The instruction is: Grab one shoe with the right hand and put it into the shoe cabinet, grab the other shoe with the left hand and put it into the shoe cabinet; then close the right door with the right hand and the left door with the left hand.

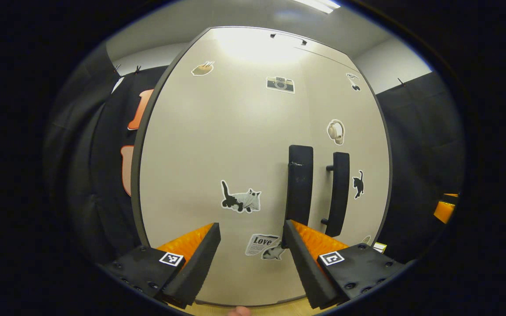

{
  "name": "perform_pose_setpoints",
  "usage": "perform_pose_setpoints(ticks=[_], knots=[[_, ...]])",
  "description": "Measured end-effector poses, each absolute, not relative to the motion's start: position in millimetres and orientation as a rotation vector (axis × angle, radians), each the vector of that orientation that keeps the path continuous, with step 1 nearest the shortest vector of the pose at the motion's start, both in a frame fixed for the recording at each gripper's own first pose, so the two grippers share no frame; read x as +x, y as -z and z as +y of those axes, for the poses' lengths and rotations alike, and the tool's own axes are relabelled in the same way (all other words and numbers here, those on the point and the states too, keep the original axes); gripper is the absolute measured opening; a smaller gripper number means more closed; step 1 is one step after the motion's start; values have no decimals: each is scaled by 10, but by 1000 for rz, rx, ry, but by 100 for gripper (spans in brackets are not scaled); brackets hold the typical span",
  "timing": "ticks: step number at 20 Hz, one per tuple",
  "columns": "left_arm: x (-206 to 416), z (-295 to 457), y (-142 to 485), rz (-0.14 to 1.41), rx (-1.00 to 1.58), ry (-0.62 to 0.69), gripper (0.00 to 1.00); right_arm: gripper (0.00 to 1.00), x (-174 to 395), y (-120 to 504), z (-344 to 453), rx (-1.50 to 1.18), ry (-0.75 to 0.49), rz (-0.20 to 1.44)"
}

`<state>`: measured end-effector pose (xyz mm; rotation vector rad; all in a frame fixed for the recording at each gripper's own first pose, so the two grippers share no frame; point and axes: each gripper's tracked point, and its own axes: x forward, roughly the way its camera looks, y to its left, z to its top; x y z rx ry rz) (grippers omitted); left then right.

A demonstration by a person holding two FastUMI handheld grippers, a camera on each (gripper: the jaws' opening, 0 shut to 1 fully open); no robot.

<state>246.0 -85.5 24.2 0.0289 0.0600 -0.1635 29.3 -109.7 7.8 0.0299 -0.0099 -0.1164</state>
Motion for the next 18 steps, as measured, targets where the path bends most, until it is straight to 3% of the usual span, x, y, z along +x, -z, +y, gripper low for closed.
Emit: perform_pose_setpoints(ticks=[18], knots=[[1316, -416, -607, -9, 43, 78, 96, 92, 152, 6, -655, 40, 22, 1]])
